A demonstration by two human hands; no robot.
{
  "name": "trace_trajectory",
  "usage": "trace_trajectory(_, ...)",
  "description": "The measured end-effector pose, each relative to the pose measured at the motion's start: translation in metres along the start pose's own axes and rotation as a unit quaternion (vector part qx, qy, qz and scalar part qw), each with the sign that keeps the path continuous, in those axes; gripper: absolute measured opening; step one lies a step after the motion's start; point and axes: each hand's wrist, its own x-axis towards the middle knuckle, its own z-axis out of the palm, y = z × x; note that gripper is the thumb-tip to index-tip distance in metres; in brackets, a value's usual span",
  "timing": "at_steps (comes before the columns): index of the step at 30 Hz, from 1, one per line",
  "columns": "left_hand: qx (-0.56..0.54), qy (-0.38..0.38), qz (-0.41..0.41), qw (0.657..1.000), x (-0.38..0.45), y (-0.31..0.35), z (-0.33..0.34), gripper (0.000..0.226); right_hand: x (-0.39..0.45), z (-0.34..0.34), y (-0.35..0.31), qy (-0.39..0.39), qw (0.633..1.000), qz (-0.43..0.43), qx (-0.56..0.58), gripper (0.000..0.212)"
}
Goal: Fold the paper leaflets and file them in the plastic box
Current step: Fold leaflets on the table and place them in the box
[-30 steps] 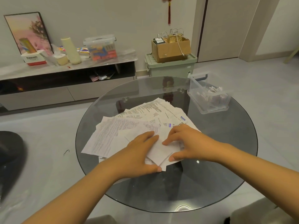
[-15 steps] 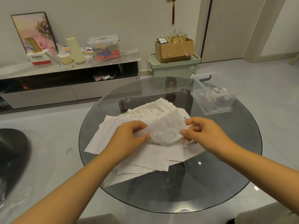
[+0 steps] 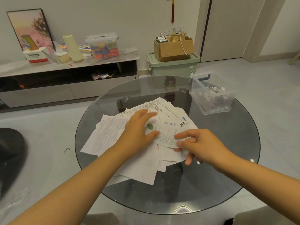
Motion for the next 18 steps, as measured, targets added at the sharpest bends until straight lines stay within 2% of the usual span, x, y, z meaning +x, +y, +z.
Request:
trace_trajectory(2,0.065,-0.031,0.069,0.995,-0.004,-0.001,0.003,0.040,0.002,0.002,0.003,-0.006,1.000,0.019,0.008,0.020)
trace_trajectory(4,0.074,-0.063,0.132,0.986,-0.010,0.000,0.005,0.028,0.003,0.002,0.004,-0.010,1.000,0.022,0.012,0.020)
trace_trajectory(7,0.076,-0.112,0.174,0.975,-0.017,0.003,0.010,0.030,0.001,0.004,0.005,-0.020,1.000,0.004,-0.001,0.018)
trace_trajectory(9,0.071,-0.089,0.172,0.978,-0.020,0.004,0.014,0.030,-0.001,0.006,0.005,-0.028,0.999,-0.019,-0.011,0.018)
trace_trajectory(12,0.049,-0.034,0.146,0.987,-0.022,0.007,0.012,0.017,-0.003,0.008,0.002,-0.026,0.998,-0.056,-0.015,0.016)
trace_trajectory(14,0.057,-0.028,0.136,0.989,-0.023,0.007,0.010,0.011,-0.004,0.006,0.001,-0.005,0.996,-0.080,-0.048,0.015)
trace_trajectory(17,0.027,-0.031,0.114,0.993,-0.026,0.004,0.006,0.004,-0.001,0.000,0.003,0.065,0.966,-0.118,-0.223,0.015)
trace_trajectory(18,0.005,-0.029,0.099,0.995,-0.028,0.003,0.005,0.010,-0.001,-0.002,0.003,0.084,0.951,-0.125,-0.269,0.013)
